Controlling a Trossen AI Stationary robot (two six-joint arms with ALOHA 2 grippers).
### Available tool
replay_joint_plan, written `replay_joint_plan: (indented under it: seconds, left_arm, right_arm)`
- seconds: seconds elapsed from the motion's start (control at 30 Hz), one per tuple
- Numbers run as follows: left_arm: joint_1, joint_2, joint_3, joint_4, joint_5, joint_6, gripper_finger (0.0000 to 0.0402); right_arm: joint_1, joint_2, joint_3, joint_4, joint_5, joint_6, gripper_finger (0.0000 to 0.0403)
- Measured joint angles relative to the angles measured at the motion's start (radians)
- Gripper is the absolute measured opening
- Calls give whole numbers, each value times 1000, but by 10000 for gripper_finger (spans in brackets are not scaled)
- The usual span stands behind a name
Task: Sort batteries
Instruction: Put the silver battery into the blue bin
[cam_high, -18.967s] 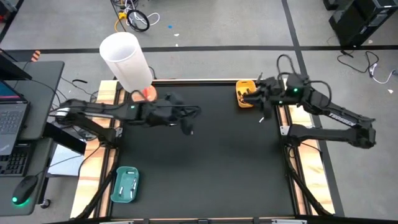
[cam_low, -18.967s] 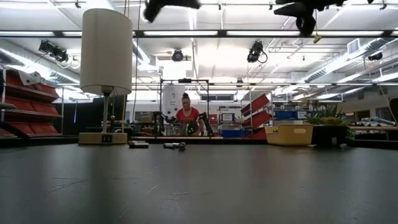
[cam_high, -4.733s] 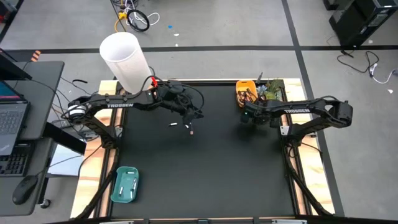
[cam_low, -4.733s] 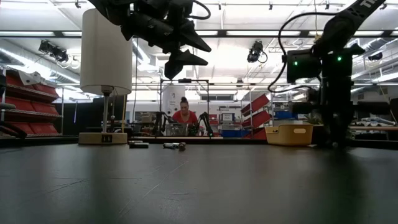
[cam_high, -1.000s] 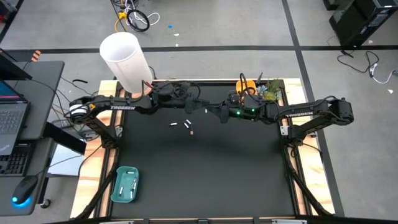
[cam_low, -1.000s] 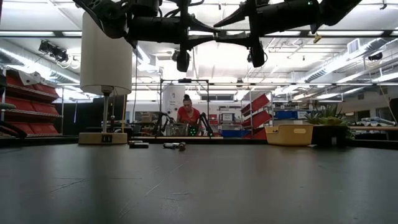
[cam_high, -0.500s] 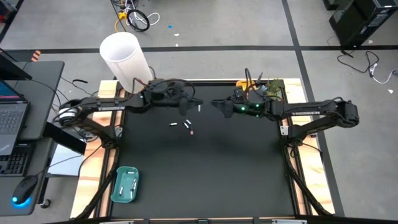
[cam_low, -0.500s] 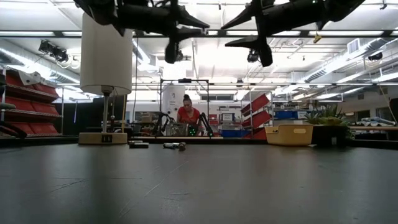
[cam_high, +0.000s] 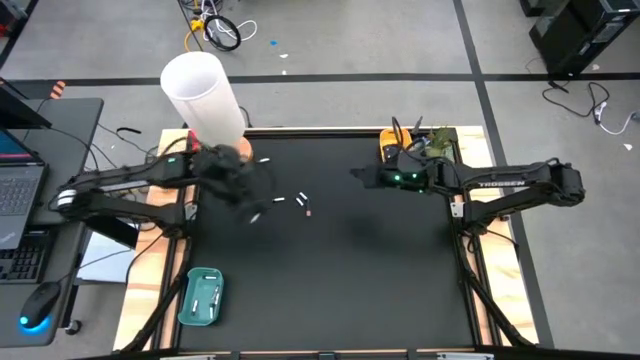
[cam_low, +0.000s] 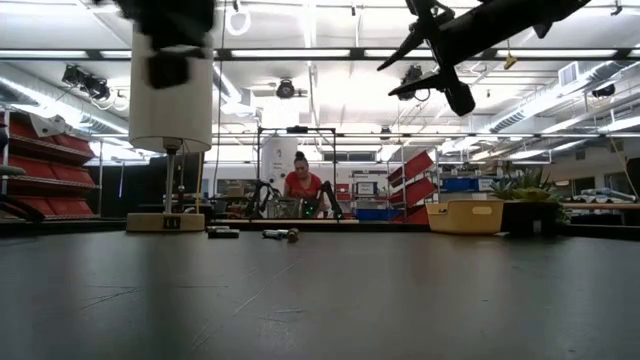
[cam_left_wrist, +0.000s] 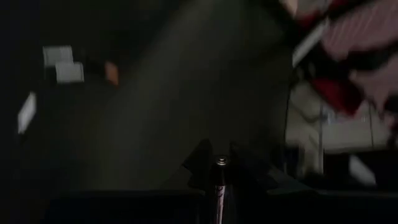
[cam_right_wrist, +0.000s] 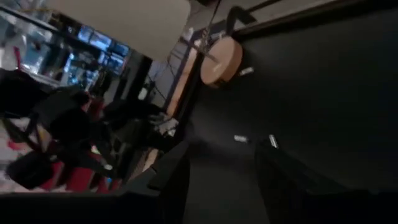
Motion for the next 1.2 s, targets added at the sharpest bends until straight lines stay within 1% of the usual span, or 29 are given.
replay_joint_plan:
  seconds: [0.1,0.17,0.23,0.3,0.4,0.43,0.5,0.6,0.77,0.9,0.97,1.07,1.1,1.13,1.2]
  left_arm:
    - [-78,-99,0,-177,-12,-50,44]
    - [-141,-161,0,-250,-62,-133,44]
    - [-214,-220,0,-292,-186,-267,44]
    - [-296,-263,-1,-309,-349,-419,44]
    - [-425,-293,-16,-303,-588,-638,44]
    - [-467,-293,-22,-304,-645,-705,44]
    - [-543,-267,-39,-293,-716,-809,44]
    - [-636,-192,-57,-299,-732,-947,44]
    - [-790,-31,-48,-286,-708,-1174,44]
    - [-909,99,-9,-275,-670,-1352,44]
    - [-974,165,19,-267,-670,-1453,44]
    - [-1062,262,64,-270,-664,-1598,44]
    - [-1088,291,79,-275,-654,-1645,44]
    - [-1106,322,95,-286,-623,-1670,44]
    - [-1122,384,129,-314,-519,-1688,44]
  right_arm:
    - [29,18,0,-3,4,-17,164]
    - [39,35,0,-21,11,-57,164]
    - [42,54,0,-37,10,-89,164]
    - [38,72,0,-59,-12,-122,164]
    - [20,84,0,-89,-122,-180,164]
    - [16,84,0,-100,-163,-204,164]
    - [13,84,0,-115,-226,-259,164]
    - [9,80,-1,-131,-298,-340,164]
    - [-20,78,-1,-137,-448,-450,164]
    - [-27,78,-1,-137,-565,-516,164]
    - [-24,77,-1,-137,-611,-533,164]
    - [-17,77,-1,-137,-642,-561,164]
    - [-15,77,-1,-137,-645,-574,164]
    - [-14,77,-1,-137,-647,-585,164]
    - [-14,77,-1,-135,-648,-601,164]
